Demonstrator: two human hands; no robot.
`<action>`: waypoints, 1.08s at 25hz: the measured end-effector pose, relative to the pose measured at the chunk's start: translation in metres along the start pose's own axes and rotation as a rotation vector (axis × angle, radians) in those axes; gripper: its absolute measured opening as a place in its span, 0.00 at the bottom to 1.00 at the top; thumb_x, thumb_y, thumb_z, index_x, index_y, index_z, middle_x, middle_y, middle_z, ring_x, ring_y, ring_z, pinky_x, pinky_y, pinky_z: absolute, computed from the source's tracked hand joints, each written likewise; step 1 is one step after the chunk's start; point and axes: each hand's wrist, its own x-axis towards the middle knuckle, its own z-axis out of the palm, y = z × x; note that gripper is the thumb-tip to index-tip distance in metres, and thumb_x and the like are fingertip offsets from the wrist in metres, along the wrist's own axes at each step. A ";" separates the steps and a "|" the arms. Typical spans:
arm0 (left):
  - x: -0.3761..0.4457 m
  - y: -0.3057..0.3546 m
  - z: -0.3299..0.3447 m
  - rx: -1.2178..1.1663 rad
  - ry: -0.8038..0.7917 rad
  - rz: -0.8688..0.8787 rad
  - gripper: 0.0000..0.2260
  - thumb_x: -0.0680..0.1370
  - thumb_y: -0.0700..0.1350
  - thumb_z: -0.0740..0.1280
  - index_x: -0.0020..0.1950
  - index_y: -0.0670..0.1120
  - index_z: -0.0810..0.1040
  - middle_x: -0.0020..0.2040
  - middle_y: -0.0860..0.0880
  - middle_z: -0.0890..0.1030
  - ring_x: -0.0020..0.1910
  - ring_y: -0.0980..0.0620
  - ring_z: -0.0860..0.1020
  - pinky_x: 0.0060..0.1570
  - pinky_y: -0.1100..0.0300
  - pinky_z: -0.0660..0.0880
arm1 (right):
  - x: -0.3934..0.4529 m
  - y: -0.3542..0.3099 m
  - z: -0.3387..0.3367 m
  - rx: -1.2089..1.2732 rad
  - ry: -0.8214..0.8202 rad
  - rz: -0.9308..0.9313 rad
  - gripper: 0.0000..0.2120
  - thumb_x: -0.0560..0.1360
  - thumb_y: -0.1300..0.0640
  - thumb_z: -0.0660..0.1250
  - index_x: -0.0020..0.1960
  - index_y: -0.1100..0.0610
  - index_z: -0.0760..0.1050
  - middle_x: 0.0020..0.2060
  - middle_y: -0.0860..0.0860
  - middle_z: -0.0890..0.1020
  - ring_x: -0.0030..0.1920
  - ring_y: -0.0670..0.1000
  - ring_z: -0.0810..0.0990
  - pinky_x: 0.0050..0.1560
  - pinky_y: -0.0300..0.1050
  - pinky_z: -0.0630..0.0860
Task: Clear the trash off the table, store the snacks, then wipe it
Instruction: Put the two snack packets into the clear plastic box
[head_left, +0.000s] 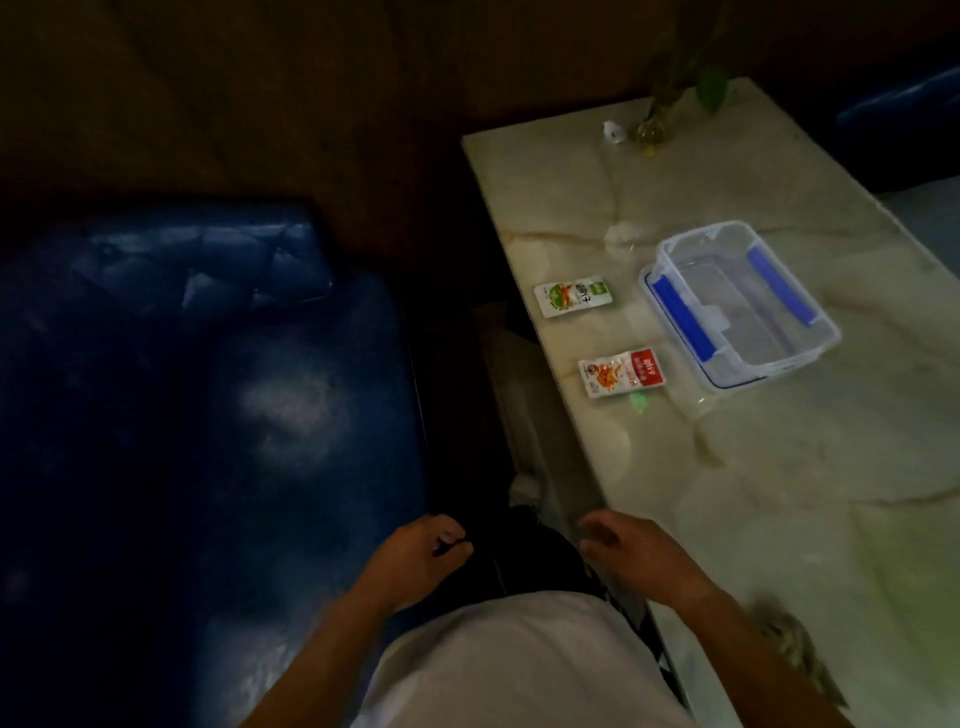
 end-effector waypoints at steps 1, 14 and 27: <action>0.012 0.002 -0.008 0.028 -0.012 -0.002 0.09 0.74 0.59 0.66 0.51 0.59 0.78 0.48 0.60 0.80 0.48 0.60 0.78 0.49 0.68 0.73 | 0.011 -0.001 -0.006 -0.004 0.001 0.006 0.17 0.76 0.47 0.65 0.64 0.49 0.74 0.59 0.50 0.81 0.56 0.48 0.80 0.56 0.43 0.76; 0.200 0.099 -0.103 0.336 -0.248 0.041 0.14 0.75 0.61 0.64 0.56 0.57 0.77 0.50 0.59 0.78 0.49 0.59 0.77 0.51 0.63 0.74 | 0.115 -0.009 -0.092 0.232 0.083 0.107 0.14 0.76 0.47 0.66 0.61 0.43 0.75 0.55 0.46 0.81 0.52 0.45 0.79 0.55 0.40 0.76; 0.349 0.195 -0.129 0.540 -0.486 0.182 0.13 0.74 0.58 0.67 0.54 0.54 0.78 0.53 0.54 0.80 0.53 0.53 0.79 0.55 0.56 0.76 | 0.134 -0.003 -0.109 0.404 0.328 0.417 0.19 0.77 0.46 0.65 0.67 0.45 0.71 0.61 0.47 0.79 0.58 0.48 0.79 0.58 0.45 0.77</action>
